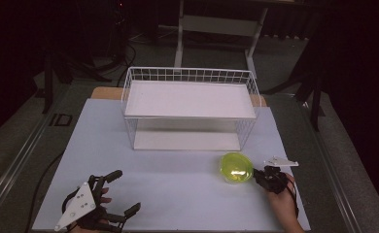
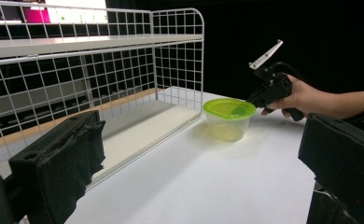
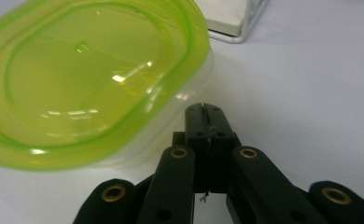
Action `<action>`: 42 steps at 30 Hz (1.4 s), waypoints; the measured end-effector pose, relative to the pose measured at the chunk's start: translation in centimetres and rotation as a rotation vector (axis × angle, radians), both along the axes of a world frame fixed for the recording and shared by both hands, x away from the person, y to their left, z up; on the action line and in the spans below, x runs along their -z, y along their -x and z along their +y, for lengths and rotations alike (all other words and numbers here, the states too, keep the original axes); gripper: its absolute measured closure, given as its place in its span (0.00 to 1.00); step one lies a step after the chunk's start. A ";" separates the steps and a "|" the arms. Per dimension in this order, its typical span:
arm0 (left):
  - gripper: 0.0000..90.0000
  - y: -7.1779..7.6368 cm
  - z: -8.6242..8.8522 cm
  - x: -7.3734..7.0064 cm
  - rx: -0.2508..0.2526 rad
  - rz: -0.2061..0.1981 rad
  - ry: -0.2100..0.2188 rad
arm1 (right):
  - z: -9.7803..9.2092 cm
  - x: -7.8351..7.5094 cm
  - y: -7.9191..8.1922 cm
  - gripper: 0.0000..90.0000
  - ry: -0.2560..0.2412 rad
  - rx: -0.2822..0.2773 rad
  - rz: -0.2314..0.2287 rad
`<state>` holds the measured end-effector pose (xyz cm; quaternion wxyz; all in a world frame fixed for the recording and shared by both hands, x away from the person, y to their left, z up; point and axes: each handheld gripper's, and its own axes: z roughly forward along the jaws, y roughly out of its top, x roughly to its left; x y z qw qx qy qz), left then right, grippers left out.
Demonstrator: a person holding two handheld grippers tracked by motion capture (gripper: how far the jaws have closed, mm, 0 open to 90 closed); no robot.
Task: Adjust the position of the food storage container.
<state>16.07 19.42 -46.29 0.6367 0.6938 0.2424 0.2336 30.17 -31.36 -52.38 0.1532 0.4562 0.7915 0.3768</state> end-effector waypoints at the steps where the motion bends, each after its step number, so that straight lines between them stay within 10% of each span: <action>1: 0.01 0.0 0.0 0.0 0.000 0.000 0.001 | 0.1 -0.1 -0.1 1.00 0.001 -0.004 0.002; 42: 0.01 0.1 0.0 0.1 -0.007 0.012 -0.022 | 10.2 0.9 -0.1 1.00 -0.034 -0.186 0.056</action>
